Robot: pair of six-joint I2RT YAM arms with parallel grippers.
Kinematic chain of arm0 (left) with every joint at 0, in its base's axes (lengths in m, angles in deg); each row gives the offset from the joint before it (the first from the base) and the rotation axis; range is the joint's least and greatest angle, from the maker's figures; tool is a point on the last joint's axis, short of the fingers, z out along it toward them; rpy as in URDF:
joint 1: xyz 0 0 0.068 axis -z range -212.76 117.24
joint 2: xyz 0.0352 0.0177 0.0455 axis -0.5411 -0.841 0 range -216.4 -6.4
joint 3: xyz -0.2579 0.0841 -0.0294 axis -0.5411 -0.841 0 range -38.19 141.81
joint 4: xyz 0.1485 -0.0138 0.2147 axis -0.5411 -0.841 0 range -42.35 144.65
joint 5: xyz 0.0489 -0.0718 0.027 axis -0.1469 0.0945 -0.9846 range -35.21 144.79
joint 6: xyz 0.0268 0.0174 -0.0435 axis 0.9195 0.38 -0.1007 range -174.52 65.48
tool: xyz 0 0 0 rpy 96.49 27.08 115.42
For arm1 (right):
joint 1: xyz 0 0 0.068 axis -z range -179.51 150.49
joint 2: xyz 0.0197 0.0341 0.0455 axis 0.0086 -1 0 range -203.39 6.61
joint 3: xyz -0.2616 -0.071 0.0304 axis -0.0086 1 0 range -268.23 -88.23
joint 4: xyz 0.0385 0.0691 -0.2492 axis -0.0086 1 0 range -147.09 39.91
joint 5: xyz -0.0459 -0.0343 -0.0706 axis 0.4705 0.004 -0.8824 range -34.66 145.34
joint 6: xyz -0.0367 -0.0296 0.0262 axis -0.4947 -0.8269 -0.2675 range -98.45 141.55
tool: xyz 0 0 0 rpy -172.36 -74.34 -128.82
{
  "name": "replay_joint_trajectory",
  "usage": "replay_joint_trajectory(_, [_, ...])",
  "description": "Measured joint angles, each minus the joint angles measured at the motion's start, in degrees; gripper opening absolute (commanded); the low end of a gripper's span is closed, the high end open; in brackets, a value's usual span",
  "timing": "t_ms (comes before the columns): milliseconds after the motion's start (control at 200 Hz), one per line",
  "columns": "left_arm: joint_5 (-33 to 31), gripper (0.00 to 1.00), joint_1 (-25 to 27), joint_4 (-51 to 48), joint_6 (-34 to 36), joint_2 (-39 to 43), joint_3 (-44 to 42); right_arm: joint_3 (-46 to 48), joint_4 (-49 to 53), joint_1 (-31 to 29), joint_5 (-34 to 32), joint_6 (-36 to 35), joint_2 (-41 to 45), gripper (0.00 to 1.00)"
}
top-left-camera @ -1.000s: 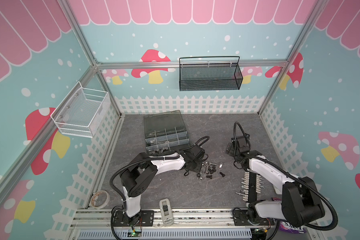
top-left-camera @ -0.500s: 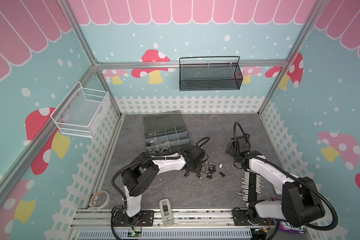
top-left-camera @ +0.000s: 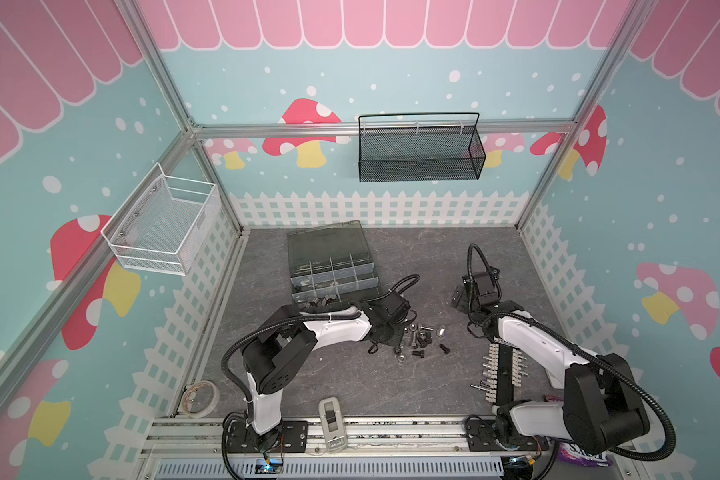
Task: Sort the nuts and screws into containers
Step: 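Carry the black hex nut with the left gripper over the compartment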
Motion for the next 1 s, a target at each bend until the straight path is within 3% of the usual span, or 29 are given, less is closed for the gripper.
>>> replay_joint_trajectory(235, [-5.57,0.09,-0.92,-1.16,-0.09,5.35,-0.72,0.00,0.00,0.00,0.00,0.00,0.00,0.97])
replay_joint_trajectory(405, [-8.87,0.09,-4.48,-1.73,0.00,9.49,-1.18,0.00,0.00,0.00,-0.02,0.00,0.00,0.97])
replay_joint_trajectory(745, [-14.84,0.09,-18.88,-3.39,2.38,16.17,-3.15,0.00,-0.02,0.00,0.00,0.00,0.02,0.97])
replay_joint_trajectory(1001, [-16.57,0.09,-28.72,-3.41,4.42,16.52,-2.78,0.00,0.00,0.00,0.00,0.00,0.09,0.97])
